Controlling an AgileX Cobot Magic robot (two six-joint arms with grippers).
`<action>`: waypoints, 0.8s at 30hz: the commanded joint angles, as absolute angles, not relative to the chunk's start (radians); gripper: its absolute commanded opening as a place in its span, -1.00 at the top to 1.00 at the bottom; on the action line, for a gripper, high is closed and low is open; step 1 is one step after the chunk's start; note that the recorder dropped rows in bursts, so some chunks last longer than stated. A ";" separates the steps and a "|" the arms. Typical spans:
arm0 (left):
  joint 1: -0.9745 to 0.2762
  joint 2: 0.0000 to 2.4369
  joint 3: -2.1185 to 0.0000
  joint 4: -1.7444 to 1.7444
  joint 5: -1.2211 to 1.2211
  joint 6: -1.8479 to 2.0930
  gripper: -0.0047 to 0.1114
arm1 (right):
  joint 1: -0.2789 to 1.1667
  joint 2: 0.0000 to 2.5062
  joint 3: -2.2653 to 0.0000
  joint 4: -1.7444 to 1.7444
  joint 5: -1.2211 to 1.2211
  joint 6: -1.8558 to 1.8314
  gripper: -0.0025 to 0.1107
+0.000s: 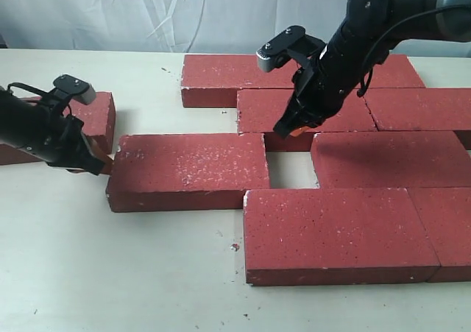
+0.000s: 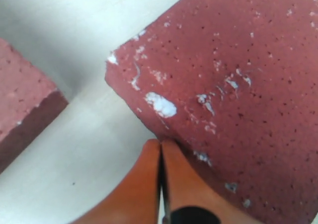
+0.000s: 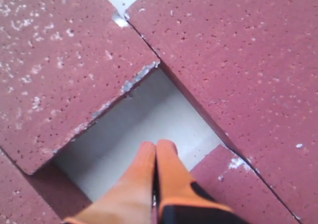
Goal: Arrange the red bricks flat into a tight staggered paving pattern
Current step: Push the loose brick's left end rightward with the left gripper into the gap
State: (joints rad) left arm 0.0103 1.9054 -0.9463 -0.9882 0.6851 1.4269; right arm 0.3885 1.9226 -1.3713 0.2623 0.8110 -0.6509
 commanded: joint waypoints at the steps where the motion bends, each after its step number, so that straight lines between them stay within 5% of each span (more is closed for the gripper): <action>1: -0.012 1.911 -0.947 -0.998 0.675 1.430 0.92 | 0.383 1.910 -1.369 0.271 0.805 -0.650 0.97; 24: -0.043 1.911 -0.947 -1.039 0.678 1.469 0.92 | 0.383 1.910 -1.369 0.273 0.802 -0.650 0.97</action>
State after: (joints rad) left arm -0.0390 1.9081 -0.9463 -1.0236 0.6705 1.4673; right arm 0.3885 1.9226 -1.3713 0.2703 0.8094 -0.6509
